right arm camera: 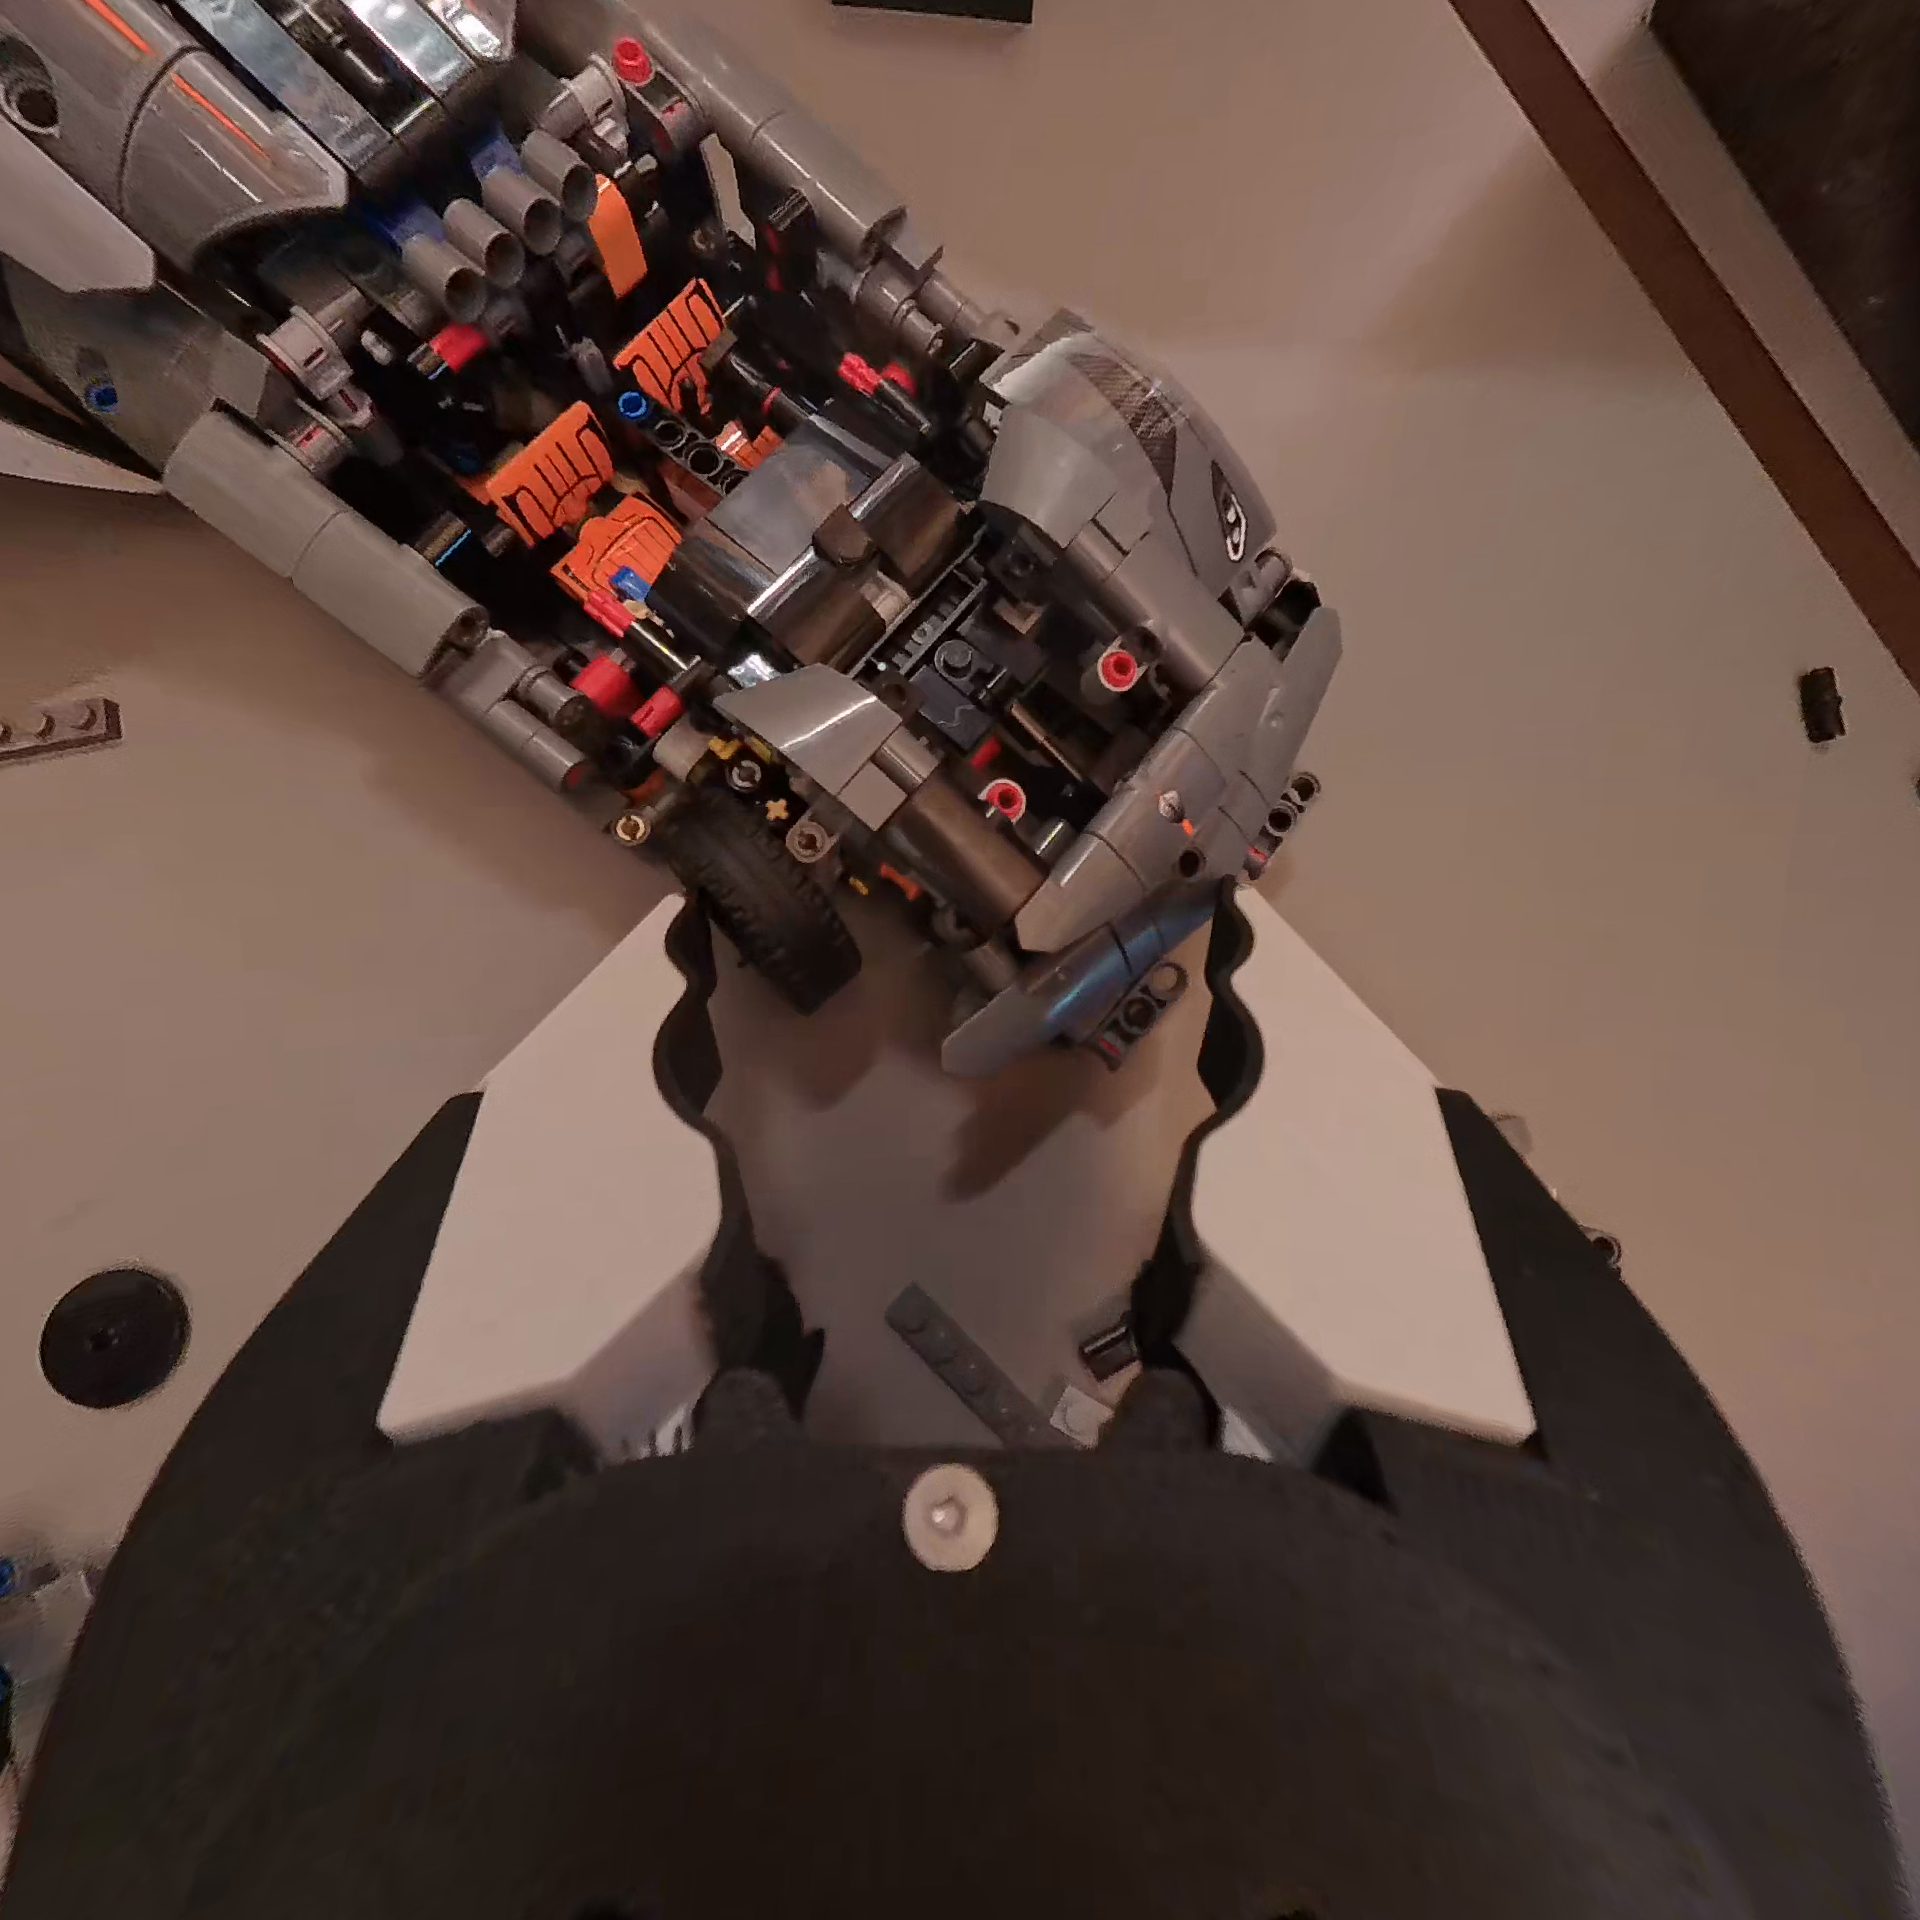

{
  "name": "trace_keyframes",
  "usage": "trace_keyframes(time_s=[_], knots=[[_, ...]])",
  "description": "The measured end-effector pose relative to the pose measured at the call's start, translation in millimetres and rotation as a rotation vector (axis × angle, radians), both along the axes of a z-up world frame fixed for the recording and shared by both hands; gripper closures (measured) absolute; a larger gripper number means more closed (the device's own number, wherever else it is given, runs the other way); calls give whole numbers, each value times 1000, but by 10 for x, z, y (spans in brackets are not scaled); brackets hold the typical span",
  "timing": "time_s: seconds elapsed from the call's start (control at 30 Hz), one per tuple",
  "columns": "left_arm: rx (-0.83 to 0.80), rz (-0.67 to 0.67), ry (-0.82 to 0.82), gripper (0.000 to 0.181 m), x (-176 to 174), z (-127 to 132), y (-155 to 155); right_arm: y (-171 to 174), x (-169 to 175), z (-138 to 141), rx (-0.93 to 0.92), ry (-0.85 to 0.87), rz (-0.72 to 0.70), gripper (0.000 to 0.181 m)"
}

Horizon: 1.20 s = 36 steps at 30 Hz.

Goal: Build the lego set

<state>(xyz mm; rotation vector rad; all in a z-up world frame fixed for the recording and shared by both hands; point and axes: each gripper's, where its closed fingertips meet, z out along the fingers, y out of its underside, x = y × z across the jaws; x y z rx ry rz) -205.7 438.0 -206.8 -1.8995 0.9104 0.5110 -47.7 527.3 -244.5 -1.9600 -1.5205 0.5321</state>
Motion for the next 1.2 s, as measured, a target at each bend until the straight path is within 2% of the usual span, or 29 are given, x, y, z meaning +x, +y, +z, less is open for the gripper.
trace_keyframes(time_s=[0.27, 0.47, 0.73, 0.83, 0.97, 1.07, 1.17, 1.2], knots=[[5, 35, 9, 43, -91, 37, 11, -33, -30, -2, 7, -10, -33, 90], [7, 60, 8, 41, -246, 78, 32, -104, -76, 53, -12, 6, -60, 98], [15, 93, 9, 39, -483, 98, 103, -157, -148, 25, 32, -41, -93, 100], [-7, 104, -34, 38, -565, 75, 119, -126, -134, 75, 34, -26, -133, 93], [26, 111, 4, 38, -629, 161, 61, -215, -131, 317, 73, 29, -127, 92], [40, 124, -40, 40, -629, 338, -72, -426, -168, 482, 107, 25, -64, 81], [25, 89, -121, 34, -454, 507, -315, -709, -207, 554, 109, 10, 6, 72], [-1, 64, -154, 37, -344, 513, -420, -808, -212, 536, 101, -4, 26, 67]])
